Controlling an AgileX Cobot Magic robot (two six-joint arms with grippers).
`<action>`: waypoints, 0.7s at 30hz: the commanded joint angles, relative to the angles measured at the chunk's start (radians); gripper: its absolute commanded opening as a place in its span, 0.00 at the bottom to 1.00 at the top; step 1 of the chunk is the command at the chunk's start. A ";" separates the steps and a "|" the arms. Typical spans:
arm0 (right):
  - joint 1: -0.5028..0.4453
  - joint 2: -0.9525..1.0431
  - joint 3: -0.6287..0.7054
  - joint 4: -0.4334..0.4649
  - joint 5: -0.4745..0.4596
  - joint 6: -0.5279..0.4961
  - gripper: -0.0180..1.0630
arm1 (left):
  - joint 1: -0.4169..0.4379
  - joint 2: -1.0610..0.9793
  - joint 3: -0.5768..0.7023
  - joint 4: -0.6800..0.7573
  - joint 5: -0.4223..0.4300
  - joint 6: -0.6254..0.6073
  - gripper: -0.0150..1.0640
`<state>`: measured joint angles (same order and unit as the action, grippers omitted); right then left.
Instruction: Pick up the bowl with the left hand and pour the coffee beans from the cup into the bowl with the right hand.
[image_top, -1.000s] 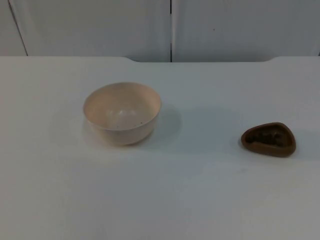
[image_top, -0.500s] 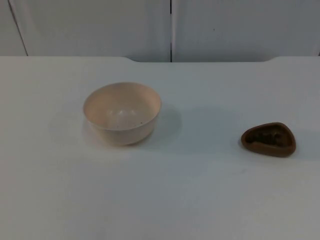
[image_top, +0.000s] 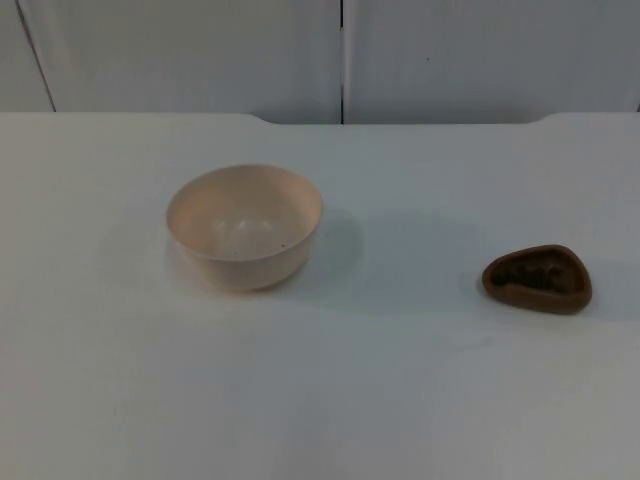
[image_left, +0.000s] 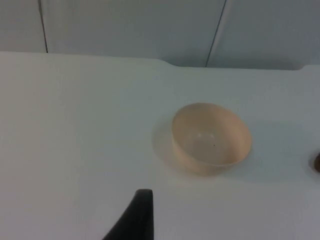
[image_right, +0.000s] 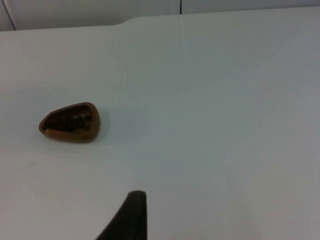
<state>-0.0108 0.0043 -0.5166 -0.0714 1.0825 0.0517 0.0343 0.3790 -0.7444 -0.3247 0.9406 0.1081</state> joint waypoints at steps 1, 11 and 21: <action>-0.006 -0.004 0.000 -0.004 -0.003 0.003 0.99 | 0.002 0.066 -0.038 -0.012 -0.043 -0.008 0.99; -0.006 -0.004 0.000 -0.004 -0.003 0.003 0.99 | 0.002 0.313 -0.196 -0.016 -0.072 0.019 0.99; -0.006 -0.004 0.000 -0.004 -0.003 0.003 0.99 | 0.002 0.510 -0.350 -0.046 -0.073 0.046 0.99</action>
<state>-0.0108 0.0043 -0.5166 -0.0714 1.0825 0.0517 0.0343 0.8657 -1.0721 -0.3478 0.8759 0.1498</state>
